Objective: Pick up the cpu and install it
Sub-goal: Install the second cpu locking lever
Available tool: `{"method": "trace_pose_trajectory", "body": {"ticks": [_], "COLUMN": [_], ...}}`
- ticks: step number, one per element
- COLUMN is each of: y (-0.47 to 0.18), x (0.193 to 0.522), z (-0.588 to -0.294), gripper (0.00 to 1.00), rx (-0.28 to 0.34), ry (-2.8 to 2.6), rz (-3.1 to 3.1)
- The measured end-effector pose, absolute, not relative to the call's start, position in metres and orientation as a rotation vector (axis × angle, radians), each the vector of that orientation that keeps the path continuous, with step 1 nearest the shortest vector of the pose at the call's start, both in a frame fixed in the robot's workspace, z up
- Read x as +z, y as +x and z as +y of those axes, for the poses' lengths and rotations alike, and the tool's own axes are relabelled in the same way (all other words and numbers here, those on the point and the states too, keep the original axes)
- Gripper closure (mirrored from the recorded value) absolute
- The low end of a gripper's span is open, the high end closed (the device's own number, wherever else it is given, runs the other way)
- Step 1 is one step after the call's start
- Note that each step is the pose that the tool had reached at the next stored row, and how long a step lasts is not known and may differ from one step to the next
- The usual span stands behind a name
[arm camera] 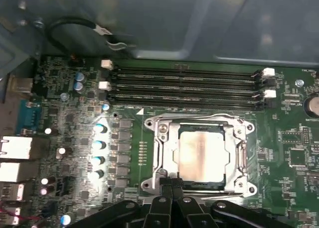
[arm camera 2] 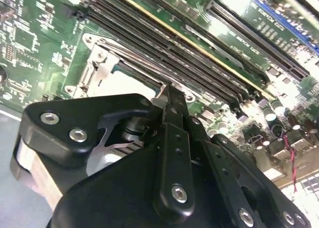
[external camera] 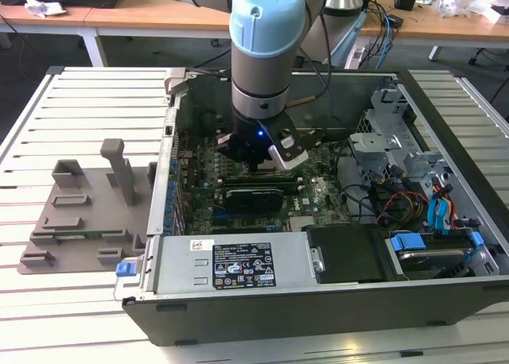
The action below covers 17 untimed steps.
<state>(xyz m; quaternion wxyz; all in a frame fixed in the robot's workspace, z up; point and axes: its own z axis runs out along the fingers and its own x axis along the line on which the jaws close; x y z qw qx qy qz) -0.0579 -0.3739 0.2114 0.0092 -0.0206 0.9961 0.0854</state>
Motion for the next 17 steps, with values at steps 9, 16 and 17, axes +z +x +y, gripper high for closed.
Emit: {"method": "trace_pose_trajectory", "body": {"ticks": [9, 16, 17], "y": [-0.006, 0.0, 0.0], "x": [0.211, 0.22, 0.225], "z": [-0.353, -0.337, -0.336], "gripper": [0.89, 0.89, 0.89], "rx": [0.122, 0.071, 0.071], "ry": [-0.064, -0.064, -0.064], "rz": [3.142, 3.145, 3.144]}}
